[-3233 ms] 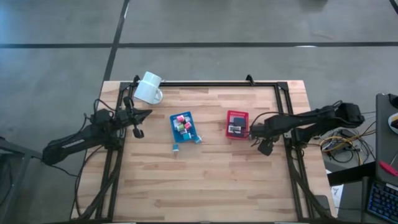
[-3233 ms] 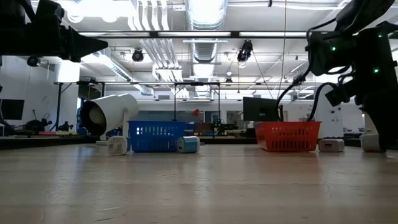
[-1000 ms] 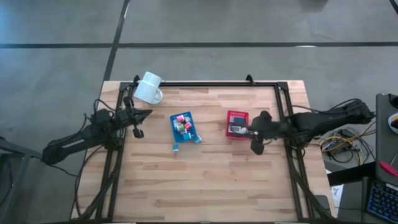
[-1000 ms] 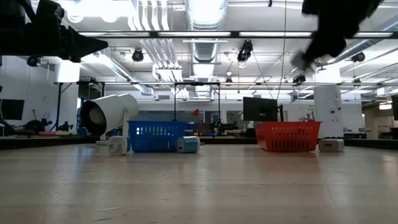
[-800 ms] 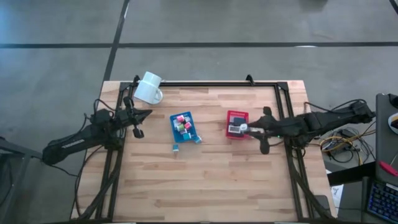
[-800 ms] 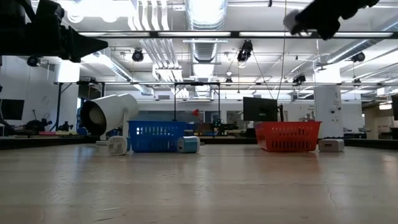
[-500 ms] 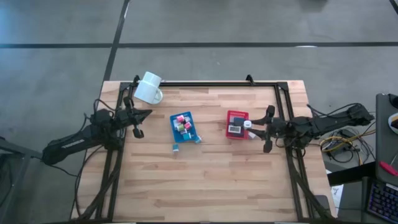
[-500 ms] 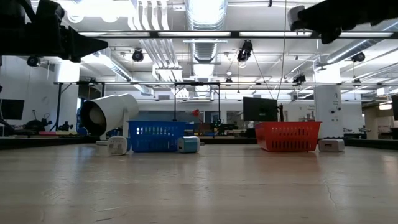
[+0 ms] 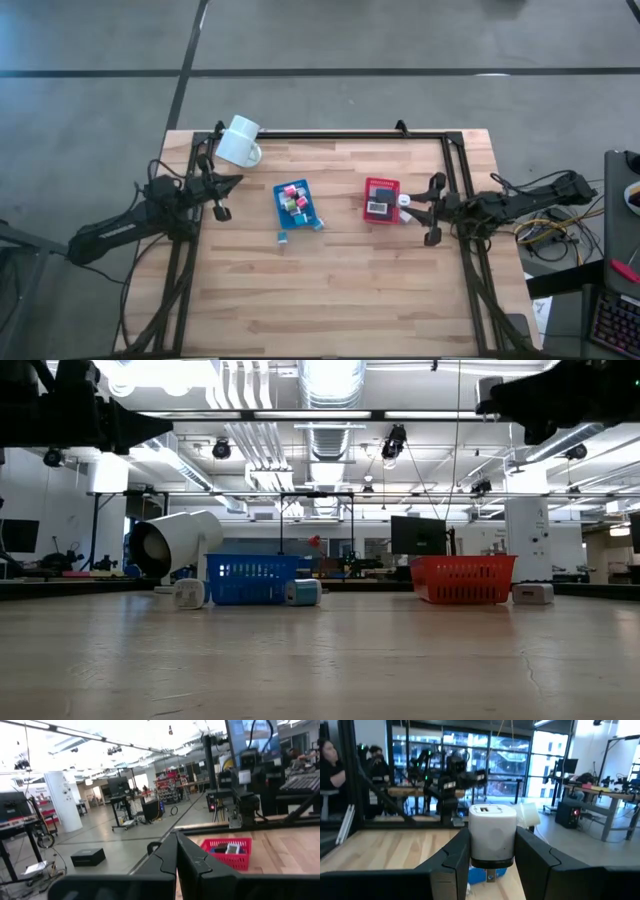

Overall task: Pick & Place Office items
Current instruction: Put the black and white charger adapter into the blue bin, then put the bottom blue charger adapter into the blue bin

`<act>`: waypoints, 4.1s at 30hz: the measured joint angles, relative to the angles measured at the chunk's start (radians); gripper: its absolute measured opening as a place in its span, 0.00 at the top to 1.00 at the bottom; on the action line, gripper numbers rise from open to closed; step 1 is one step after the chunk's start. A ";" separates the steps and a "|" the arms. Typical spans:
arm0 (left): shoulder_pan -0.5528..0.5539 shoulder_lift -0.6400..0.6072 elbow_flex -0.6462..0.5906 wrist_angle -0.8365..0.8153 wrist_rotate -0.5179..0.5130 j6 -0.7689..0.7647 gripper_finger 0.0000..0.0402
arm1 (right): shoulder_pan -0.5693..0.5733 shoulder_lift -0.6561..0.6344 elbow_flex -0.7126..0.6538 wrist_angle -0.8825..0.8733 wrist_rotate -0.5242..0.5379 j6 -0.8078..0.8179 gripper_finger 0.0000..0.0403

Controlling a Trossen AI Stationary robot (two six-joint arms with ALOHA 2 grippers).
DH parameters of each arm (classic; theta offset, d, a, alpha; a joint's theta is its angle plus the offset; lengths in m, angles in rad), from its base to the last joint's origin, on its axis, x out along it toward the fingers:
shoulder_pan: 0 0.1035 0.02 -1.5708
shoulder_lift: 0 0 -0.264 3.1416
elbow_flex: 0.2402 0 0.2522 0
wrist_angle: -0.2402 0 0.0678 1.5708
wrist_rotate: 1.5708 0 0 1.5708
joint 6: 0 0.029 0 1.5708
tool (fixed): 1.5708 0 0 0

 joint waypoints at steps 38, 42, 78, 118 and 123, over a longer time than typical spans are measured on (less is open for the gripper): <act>0.000 0.000 0.000 0.071 0.003 0.003 0.99 | -0.074 0.192 0.055 0.012 0.010 0.130 0.71; 0.000 0.000 0.000 0.070 0.003 0.001 0.99 | -0.124 0.442 0.180 0.010 0.008 0.134 0.71; 0.000 0.006 0.000 0.067 0.001 -0.021 0.99 | -0.371 1.689 1.286 -0.544 -0.366 0.033 0.57; 0.000 0.019 0.000 0.068 0.002 -0.095 0.99 | -0.311 -0.043 -0.110 0.219 -0.366 0.087 0.93; 0.000 0.019 0.000 0.067 0.001 -0.067 0.99 | -0.312 -0.138 -0.136 0.186 -0.366 0.082 0.93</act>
